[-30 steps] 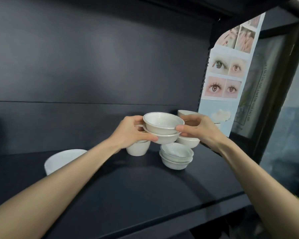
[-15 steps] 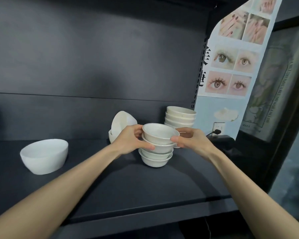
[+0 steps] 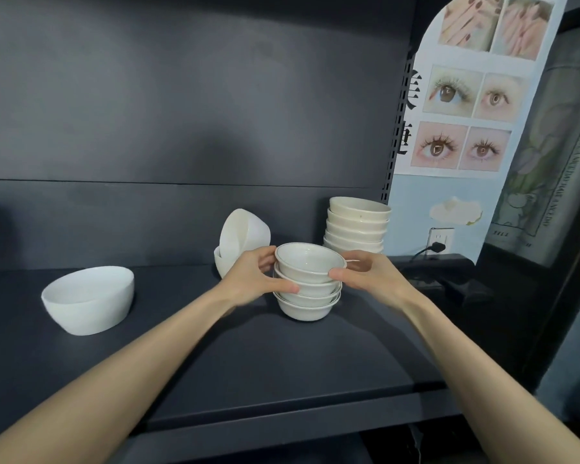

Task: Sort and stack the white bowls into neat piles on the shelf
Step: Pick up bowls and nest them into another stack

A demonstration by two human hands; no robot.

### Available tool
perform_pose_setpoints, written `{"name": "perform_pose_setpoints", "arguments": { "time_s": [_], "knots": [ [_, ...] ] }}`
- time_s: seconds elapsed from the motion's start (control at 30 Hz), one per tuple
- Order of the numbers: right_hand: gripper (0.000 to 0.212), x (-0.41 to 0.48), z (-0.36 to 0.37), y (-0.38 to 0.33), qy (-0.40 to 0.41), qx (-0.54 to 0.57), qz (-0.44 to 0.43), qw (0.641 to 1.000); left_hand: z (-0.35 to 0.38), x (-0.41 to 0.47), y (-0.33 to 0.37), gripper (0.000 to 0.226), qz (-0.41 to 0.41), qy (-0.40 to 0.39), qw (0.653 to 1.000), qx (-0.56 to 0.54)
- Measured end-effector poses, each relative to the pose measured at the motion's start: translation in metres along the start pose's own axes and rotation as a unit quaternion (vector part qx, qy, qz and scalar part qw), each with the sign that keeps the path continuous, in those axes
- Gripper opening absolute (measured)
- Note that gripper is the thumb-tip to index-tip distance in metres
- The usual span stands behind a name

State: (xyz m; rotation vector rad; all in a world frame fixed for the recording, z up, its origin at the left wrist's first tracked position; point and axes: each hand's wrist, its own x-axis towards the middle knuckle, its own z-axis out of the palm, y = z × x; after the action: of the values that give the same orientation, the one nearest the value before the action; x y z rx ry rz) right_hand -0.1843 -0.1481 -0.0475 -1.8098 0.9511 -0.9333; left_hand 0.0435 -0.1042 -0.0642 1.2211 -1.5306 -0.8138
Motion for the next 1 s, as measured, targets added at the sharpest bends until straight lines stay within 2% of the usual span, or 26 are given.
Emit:
{"name": "perform_pose_setpoints", "arguments": {
  "time_s": [0.17,0.4,0.67,0.73,0.8,0.9,0.93,1.0],
  "knots": [
    [0.035,0.004,-0.002,0.0,0.003,0.002,-0.008,1.0,0.002,-0.001,-0.001,0.053,0.01,0.013,0.999,-0.028],
    [0.031,0.006,-0.002,0.0,0.0,-0.007,-0.015,1.0,0.003,-0.002,-0.004,0.051,0.013,0.009,0.999,-0.038],
    [0.043,0.006,-0.004,-0.001,-0.016,-0.034,-0.005,0.999,0.002,-0.004,-0.005,0.048,0.008,-0.006,1.0,-0.015],
    [0.046,0.005,-0.005,-0.004,-0.028,-0.048,0.005,0.998,0.0,-0.006,-0.005,0.054,0.005,-0.006,1.0,0.012],
    [0.039,0.003,-0.005,-0.007,-0.037,-0.057,0.019,0.998,-0.003,-0.009,-0.005,0.062,-0.002,0.002,0.999,0.041],
    [0.028,0.002,-0.004,-0.013,-0.023,-0.075,0.016,0.997,-0.011,-0.018,-0.002,0.052,-0.012,0.031,0.997,0.074],
    [0.036,0.002,-0.003,-0.015,-0.016,-0.088,0.012,0.996,-0.014,-0.02,-0.001,0.05,-0.016,0.046,0.995,0.088],
    [0.065,0.002,0.0,-0.021,0.001,-0.121,-0.001,0.993,-0.022,-0.026,0.003,0.044,-0.017,0.075,0.99,0.115]
  ]
}}
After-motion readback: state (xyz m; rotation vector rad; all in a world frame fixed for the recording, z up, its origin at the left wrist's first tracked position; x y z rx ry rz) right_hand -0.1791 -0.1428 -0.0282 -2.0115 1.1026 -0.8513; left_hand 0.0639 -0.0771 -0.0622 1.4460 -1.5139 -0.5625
